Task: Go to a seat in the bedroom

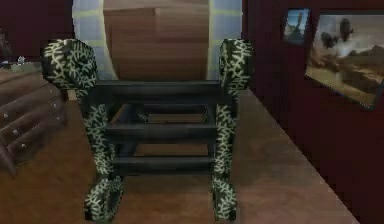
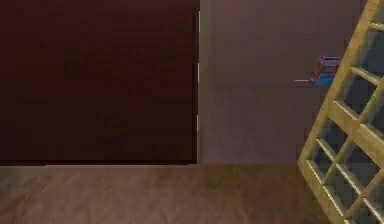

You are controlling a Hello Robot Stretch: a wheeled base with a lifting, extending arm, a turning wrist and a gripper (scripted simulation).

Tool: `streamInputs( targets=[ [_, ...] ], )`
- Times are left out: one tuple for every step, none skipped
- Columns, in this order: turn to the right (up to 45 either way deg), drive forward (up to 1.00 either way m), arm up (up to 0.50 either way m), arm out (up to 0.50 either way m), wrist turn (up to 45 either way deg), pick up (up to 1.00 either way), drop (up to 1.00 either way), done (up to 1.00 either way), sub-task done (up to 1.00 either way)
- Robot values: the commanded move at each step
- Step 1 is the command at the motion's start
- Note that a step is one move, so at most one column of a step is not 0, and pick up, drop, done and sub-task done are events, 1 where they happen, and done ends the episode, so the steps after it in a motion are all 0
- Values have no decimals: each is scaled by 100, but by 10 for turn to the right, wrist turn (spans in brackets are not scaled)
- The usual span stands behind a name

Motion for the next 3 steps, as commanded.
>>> streamInputs(
  targets=[
    [420, 0, 0, 0, 0, 0, 0, 0, 0],
    [30, 0, 0, 0, 0, 0, 0, 0, 0],
    [0, 100, 0, 0, 0, 0, 0, 0, 0]
  ],
)
